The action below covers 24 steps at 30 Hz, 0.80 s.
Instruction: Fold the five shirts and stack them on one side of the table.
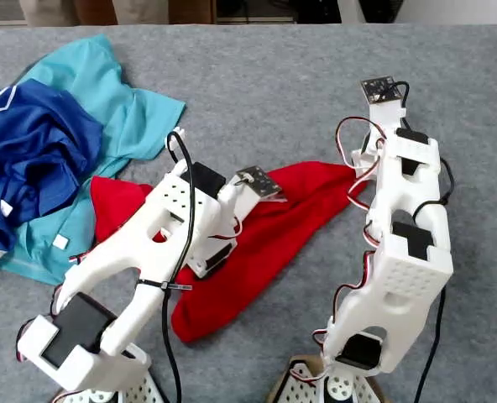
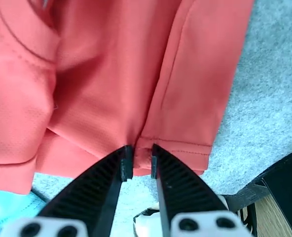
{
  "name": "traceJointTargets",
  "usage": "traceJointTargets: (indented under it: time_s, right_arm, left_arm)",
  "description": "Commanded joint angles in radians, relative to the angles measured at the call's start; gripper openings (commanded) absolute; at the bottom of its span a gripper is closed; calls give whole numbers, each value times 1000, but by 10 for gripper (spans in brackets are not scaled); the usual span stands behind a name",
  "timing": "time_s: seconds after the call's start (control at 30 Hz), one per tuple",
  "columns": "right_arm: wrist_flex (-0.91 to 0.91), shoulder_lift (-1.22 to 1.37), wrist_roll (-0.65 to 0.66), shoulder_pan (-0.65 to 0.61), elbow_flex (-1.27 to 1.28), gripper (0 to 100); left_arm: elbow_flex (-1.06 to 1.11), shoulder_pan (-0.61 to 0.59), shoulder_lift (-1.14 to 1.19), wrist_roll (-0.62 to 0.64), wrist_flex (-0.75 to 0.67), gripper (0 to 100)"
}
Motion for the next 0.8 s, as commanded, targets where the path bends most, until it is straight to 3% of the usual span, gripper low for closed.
traceJointTargets:
  time_s: [0.0,0.27,0.37,0.43,0.57,0.77]
  right_arm:
    - [-17,-47,-11,8,-21,1]
    - [-17,-47,-11,8,-21,1]
    - [-6,-64,-11,12,-30,1]
    - [64,-113,-12,16,-56,1]
    - [219,-242,-71,7,-145,1]
    - [440,-409,-81,13,-475,2]
  left_arm:
    - [-9,9,-5,11,-2,48]
    - [-57,3,-16,43,5,17]
    - [-175,8,-16,43,107,17]
    - [-298,0,-18,43,180,17]
    - [-494,-72,-73,58,192,17]
    - [-572,-178,-341,74,192,17]
